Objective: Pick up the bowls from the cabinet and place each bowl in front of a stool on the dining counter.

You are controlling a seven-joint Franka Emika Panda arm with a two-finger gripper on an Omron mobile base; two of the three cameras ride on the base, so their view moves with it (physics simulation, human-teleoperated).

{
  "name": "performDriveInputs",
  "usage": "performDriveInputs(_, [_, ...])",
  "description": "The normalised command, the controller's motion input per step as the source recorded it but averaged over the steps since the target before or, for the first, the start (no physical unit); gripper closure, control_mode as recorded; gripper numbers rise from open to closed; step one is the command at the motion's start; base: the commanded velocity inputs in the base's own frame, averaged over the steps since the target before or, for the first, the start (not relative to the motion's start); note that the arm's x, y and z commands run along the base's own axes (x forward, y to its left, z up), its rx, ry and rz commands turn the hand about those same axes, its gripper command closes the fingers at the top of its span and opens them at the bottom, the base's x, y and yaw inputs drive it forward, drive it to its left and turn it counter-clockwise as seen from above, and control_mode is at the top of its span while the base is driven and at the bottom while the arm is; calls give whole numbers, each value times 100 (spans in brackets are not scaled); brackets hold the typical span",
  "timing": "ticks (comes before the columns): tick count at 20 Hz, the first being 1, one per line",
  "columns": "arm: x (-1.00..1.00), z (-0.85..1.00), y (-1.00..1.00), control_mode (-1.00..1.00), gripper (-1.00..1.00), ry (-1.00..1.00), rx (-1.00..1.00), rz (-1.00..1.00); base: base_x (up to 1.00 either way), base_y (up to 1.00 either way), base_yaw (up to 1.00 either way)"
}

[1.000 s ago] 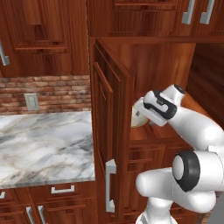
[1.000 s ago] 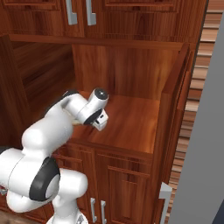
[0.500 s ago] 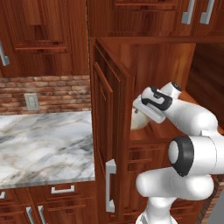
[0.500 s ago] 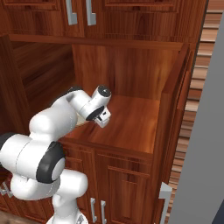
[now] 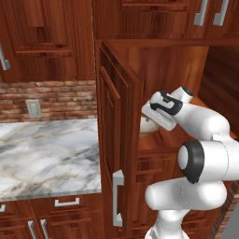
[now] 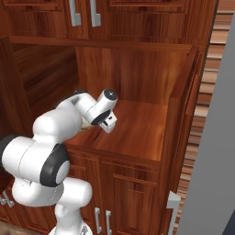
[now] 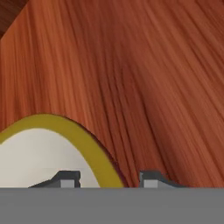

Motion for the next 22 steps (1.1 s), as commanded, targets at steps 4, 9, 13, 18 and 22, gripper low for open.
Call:
performDriveInputs(4, [0,-6,3,-100,100,0,0,0,0,0,0])
performDriveInputs(9, [0,-2,7,-100,100,0,0,0,0,0,0])
performDriveInputs(13, [-10,0,0,-100,100,0,0,0,0,0,0])
performDriveInputs(18, [-63,25,-13,-100,100,-9,0,-4,0,0,0])
performDriveInputs(22, [-100,44,-32,-100,100,-19,0,-19,0,0,0])
